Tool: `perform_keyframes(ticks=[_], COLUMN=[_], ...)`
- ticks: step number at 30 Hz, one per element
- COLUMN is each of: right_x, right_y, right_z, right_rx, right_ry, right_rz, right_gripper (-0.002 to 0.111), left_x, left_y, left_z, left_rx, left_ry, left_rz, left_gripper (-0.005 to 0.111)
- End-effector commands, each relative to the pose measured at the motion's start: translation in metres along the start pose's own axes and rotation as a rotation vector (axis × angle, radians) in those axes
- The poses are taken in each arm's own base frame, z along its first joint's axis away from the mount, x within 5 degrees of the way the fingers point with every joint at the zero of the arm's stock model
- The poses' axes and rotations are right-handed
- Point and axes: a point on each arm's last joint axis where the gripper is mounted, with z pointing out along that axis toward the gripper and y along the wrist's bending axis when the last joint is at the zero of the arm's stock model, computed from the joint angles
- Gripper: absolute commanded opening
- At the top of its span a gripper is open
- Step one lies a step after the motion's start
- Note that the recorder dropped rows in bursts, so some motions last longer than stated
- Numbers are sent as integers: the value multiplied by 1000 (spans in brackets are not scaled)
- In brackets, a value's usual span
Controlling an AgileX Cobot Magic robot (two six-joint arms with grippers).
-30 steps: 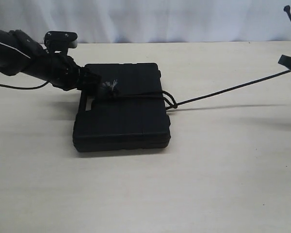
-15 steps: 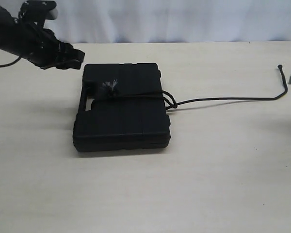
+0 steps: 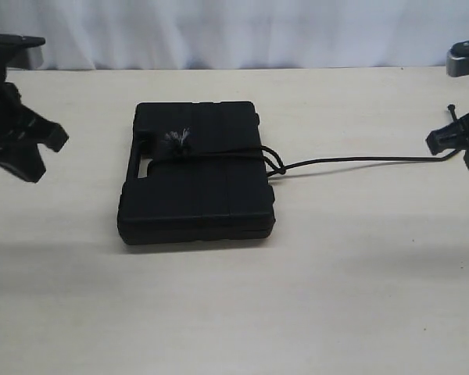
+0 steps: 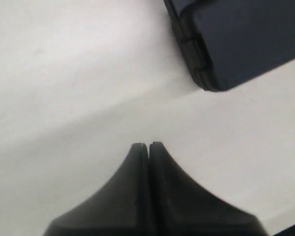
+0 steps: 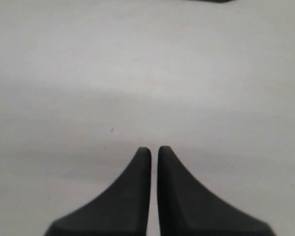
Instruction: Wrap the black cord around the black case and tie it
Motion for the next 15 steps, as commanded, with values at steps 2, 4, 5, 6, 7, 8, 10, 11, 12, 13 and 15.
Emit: perform_keyframes(ticks=[2, 4, 5, 6, 7, 8, 10, 11, 12, 13, 15], right_x=[33, 45, 51, 58, 65, 72, 85, 94, 103, 110, 128], right_y=[26, 29, 30, 29, 29, 29, 28, 28, 28, 27, 26], right_z=[-19, -24, -27, -30, -33, -37, -45, -51, -57, -63, -77], right_rx=[-30, -33, -35, -40, -45, -49, -65, -73, -80, -85, -94], right_ry=[99, 79, 55, 22, -26, -91, -264, -377, -488, -575, -767], right_rz=[-77, -54, -51, -46, -43, -34, -3, 2, 5, 10, 22], right_gripper=[4, 4, 4, 4, 4, 4, 4, 4, 4, 4, 4], left_x=[54, 74, 85, 93, 103, 114, 136, 146, 154, 163, 180], left_y=[-11, -15, -18, -20, -23, -26, -30, -32, -33, -34, -36], left_z=[-27, -36, -44, -50, -57, -64, -77, -81, -82, -85, -88], left_rx=[-35, -47, -51, -58, -67, -78, -99, -109, -114, -118, -117], left_ry=[-156, -244, -309, -366, -439, -518, -681, -770, -846, -938, -1110], left_rz=[-4, 2, 5, 9, 15, 21, 33, 37, 35, 35, 24], left_gripper=[0, 0, 0, 0, 0, 0, 0, 0, 0, 0, 0])
